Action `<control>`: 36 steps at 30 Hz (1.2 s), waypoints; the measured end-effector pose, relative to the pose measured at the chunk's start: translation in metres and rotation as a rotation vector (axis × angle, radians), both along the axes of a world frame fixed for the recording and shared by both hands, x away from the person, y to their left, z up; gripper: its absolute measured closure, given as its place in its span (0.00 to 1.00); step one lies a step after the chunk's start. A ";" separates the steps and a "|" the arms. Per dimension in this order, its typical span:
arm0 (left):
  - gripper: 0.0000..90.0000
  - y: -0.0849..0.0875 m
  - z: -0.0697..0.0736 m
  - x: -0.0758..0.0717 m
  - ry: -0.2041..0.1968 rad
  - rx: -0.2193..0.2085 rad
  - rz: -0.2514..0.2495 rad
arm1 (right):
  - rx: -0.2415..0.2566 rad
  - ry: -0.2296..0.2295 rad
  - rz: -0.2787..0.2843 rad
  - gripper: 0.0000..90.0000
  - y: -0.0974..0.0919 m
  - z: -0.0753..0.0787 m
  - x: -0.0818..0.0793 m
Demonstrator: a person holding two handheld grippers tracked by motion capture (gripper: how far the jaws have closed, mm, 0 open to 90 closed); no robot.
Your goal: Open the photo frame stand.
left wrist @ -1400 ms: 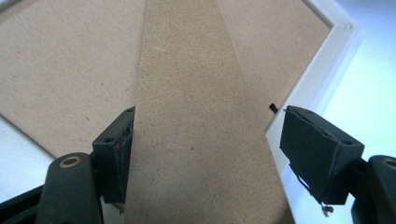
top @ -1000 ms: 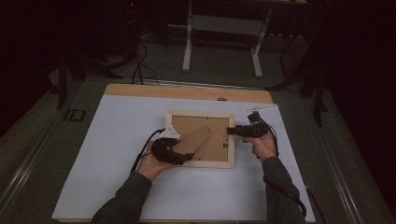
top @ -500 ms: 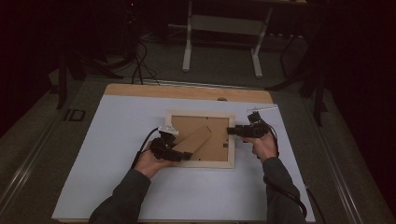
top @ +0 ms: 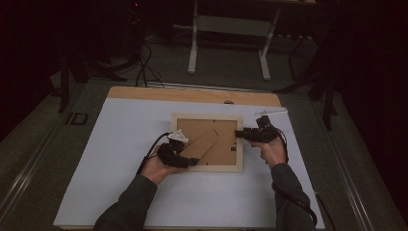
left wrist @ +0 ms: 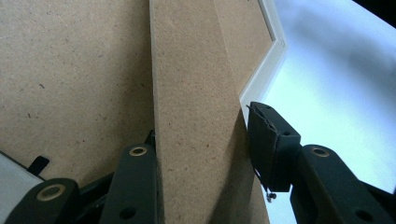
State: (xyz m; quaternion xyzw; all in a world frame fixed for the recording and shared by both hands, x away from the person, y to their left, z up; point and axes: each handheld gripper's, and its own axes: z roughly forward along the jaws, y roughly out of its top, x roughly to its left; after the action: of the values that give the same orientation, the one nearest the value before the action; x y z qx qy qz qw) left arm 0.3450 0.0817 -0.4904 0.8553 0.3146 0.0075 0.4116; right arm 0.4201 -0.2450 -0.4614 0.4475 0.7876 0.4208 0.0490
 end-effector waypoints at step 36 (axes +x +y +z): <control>0.70 -0.008 0.005 0.012 -0.092 0.047 0.038 | -0.034 -0.143 -0.050 0.66 0.001 0.019 -0.005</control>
State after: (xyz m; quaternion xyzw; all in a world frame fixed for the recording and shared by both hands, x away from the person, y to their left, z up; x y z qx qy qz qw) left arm 0.3570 0.0734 -0.4855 0.8574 0.3113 0.0621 0.4052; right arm 0.4149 -0.2444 -0.4422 0.4350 0.7777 0.4368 0.1231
